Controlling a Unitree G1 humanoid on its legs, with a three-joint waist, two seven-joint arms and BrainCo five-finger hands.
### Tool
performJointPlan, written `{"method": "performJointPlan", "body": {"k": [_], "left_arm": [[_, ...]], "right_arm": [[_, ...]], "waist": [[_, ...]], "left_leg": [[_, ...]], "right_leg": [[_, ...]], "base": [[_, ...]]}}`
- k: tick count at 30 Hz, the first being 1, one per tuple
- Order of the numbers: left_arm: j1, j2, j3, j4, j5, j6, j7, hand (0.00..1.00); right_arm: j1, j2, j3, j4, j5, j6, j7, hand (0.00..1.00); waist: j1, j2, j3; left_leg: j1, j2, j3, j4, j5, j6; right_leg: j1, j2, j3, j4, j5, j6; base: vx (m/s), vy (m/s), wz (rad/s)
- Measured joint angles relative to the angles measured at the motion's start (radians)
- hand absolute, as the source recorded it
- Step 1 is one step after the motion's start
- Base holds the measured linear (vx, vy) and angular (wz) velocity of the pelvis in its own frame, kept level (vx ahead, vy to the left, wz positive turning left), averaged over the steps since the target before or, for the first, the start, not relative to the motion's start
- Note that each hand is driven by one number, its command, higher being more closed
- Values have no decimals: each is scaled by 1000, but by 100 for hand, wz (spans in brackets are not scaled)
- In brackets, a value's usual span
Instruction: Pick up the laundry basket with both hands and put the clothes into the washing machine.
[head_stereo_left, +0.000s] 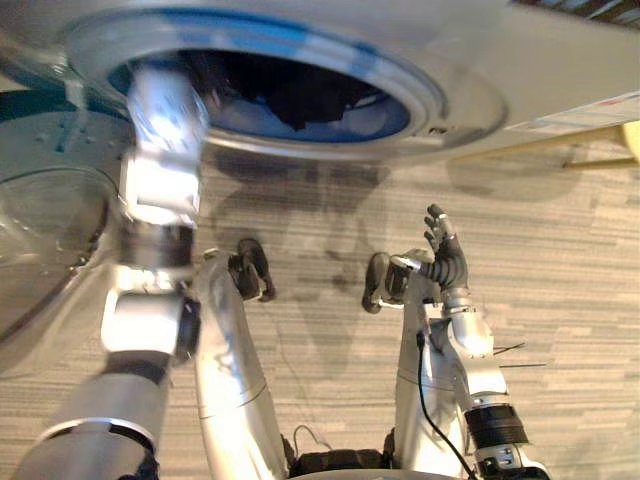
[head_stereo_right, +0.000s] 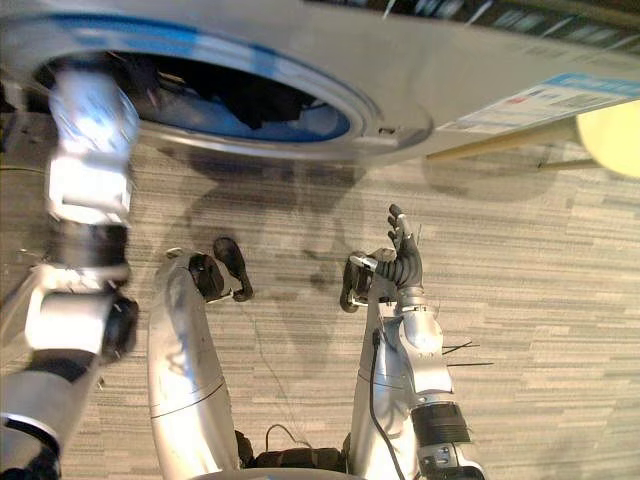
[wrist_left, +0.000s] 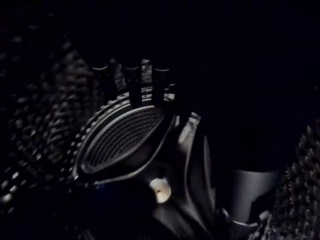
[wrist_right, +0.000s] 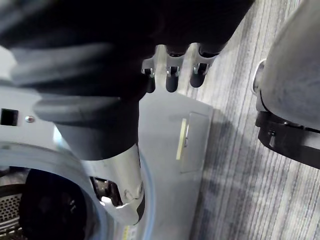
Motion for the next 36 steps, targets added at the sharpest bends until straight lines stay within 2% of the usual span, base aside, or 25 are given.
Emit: {"method": "performJointPlan", "body": {"k": [1,3,5,7,9,10,14,16,18,23,25,27,30,36], "left_arm": [[125,-47,-42,-23,-20,-26,-1,0],[329,-101,-100,-24,-68,-74,-29,0],[447,-114,-132,-15,-111,-94,-72,0],[528,-121,-137,16,-132,-104,-111,0],[625,-142,-126,123,-152,-108,-158,0],[649,-142,-118,149,-160,-108,-165,0],[772,-147,-47,335,-220,-105,-205,0],[792,-146,-3,442,-226,-105,-218,0],[782,-134,45,620,-230,-98,-221,0],[755,-78,68,784,-211,-87,-222,0],[743,-67,72,815,-187,-86,-224,0],[743,-59,72,853,-171,-84,-235,0],[740,-62,72,878,-146,-79,-241,0],[720,-61,67,915,-134,-69,-242,0]], "right_arm": [[28,-1,-2,15,-6,2,-4,0],[47,-4,0,80,-16,11,-4,0],[66,-5,1,122,-16,16,-4,0],[94,-5,1,152,-16,28,-3,0],[139,-1,2,226,-16,41,-2,0],[150,4,1,241,-16,45,-3,0],[210,35,0,348,-14,55,-3,0],[230,40,-1,401,-14,55,-3,0],[220,37,-17,523,-12,55,-2,0],[194,28,-57,674,-11,72,-2,0],[191,25,-63,700,-11,74,-3,0],[189,25,-64,733,-11,75,-2,0],[187,24,-64,757,-11,78,-3,0],[185,23,-86,798,-11,93,-2,0]], "waist": [[17,0,-44],[26,2,-87],[31,3,-109],[39,4,-130],[49,7,-167],[49,8,-179],[49,7,-261],[48,8,-308],[46,14,-364],[40,18,-385],[38,16,-387],[19,16,-403],[17,17,-416],[14,16,-417]], "left_leg": [[39,-4,4,-32,-4,-8],[162,-16,9,-106,3,-22],[263,-25,18,-175,12,-36],[347,-38,23,-246,29,-46],[489,-50,32,-366,69,-48],[520,-53,33,-399,78,-49],[733,-71,75,-653,156,-49],[811,-82,98,-776,197,-47],[922,-106,129,-987,285,-41],[1122,-156,182,-1316,435,-38],[1157,-167,194,-1347,444,-39],[1195,-173,200,-1378,450,-40],[1227,-176,213,-1426,471,-39],[1258,-187,213,-1434,470,-39]], "right_leg": [[38,-4,-4,-28,-3,1],[167,-19,-32,-96,-6,-2],[274,-23,-53,-163,-5,-3],[365,-33,-77,-228,4,-6],[517,-35,-113,-351,33,-6],[551,-35,-124,-385,42,-5],[765,-16,-167,-659,142,8],[839,-7,-177,-794,197,18],[936,13,-180,-1014,300,28],[1081,37,-164,-1285,436,43],[1103,38,-156,-1303,445,43],[1123,38,-149,-1319,448,44],[1123,43,-132,-1326,452,45],[1164,38,-117,-1370,472,50]], "base": [[80,-50,16],[104,-60,27],[101,-55,27],[118,-50,29],[155,-30,27],[202,3,25],[178,22,5],[142,40,-8],[146,47,-15],[128,45,-21],[52,47,-17],[18,43,-13],[2,15,-17],[-30,25,-6]]}}
